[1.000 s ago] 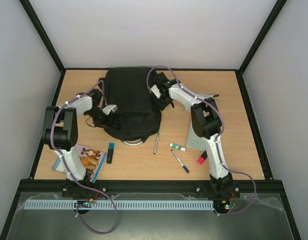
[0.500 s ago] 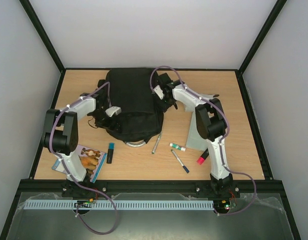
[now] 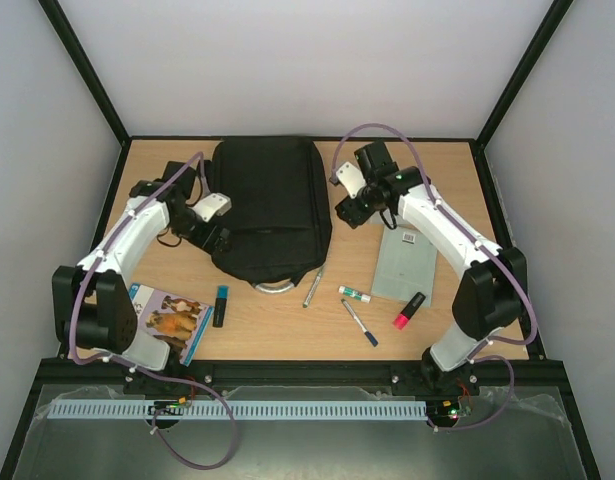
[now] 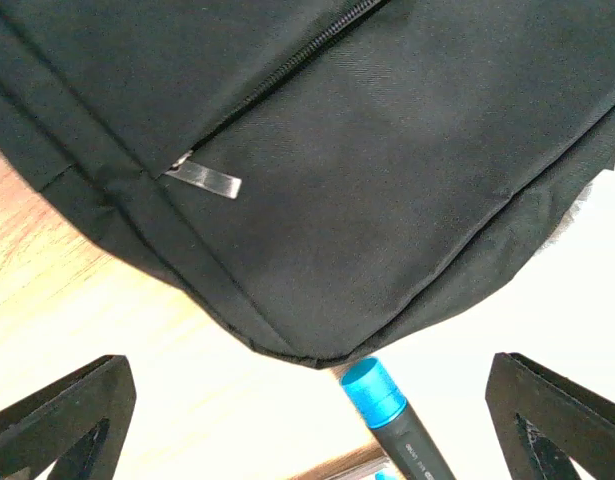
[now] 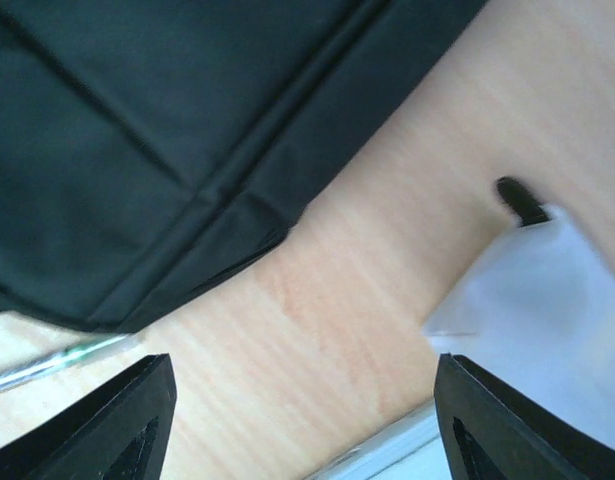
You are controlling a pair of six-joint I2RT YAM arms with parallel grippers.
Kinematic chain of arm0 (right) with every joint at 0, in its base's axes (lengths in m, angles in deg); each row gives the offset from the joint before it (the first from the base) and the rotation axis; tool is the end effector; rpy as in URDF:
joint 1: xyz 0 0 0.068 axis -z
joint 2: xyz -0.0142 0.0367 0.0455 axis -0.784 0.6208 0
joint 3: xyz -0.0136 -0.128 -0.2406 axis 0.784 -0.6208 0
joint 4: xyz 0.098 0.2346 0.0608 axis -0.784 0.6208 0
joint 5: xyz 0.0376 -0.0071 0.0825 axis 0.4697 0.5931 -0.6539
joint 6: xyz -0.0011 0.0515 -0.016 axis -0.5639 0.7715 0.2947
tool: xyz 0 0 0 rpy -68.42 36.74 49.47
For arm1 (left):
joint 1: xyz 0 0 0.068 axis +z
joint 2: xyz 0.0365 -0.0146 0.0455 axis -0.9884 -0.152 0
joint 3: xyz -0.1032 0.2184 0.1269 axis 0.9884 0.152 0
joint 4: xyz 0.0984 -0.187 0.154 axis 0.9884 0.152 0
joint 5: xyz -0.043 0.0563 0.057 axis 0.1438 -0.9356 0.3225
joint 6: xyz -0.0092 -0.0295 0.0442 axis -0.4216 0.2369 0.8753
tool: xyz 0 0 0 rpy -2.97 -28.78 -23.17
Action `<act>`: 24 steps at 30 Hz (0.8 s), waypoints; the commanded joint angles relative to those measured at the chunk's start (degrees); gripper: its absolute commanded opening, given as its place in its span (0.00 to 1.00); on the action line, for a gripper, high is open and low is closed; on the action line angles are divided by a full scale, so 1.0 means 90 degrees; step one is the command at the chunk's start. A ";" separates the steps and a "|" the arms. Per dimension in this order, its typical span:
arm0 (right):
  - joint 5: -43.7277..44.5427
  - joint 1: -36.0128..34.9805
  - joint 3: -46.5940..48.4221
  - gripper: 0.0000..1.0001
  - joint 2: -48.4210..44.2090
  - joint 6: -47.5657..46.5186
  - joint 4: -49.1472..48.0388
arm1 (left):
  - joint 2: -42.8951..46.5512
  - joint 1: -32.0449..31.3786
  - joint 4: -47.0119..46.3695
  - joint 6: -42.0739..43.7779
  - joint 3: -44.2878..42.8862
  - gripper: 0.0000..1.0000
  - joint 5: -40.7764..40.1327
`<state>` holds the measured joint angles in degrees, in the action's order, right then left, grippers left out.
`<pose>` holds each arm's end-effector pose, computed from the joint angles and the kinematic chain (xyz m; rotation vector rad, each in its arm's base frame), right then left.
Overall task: Pack the student bag
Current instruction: Adjust the student bag at the center of the board.
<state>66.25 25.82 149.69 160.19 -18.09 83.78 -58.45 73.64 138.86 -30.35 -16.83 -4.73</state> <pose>0.3328 0.1616 0.3142 -0.9718 2.1491 0.0448 0.2885 -0.0496 0.2572 0.8010 2.6441 -0.3644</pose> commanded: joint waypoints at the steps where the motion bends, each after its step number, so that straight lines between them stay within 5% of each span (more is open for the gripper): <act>1: -0.0821 -0.0029 -0.0674 0.71 -0.0256 -0.0053 0.0544 | 0.0339 0.0190 0.0335 -0.0049 0.0028 0.99 -0.0191; 13: -0.0222 0.0030 -0.2055 0.70 -0.1473 -0.0192 0.0826 | 0.1032 -0.0038 0.0423 0.0197 0.0152 0.96 0.0913; 19: -0.0584 0.0939 -0.2135 0.69 -0.1265 0.0379 0.0862 | 0.1075 -0.0237 0.0417 0.0102 0.0280 0.94 0.1279; 24: -0.0659 0.1187 -0.2043 0.68 -0.1155 0.0402 0.0889 | 0.1368 -0.0238 0.0685 0.0938 0.0580 0.91 0.0829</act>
<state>61.88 36.01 131.09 149.20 -15.88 88.57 -49.07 71.52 141.50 -28.25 -14.10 4.60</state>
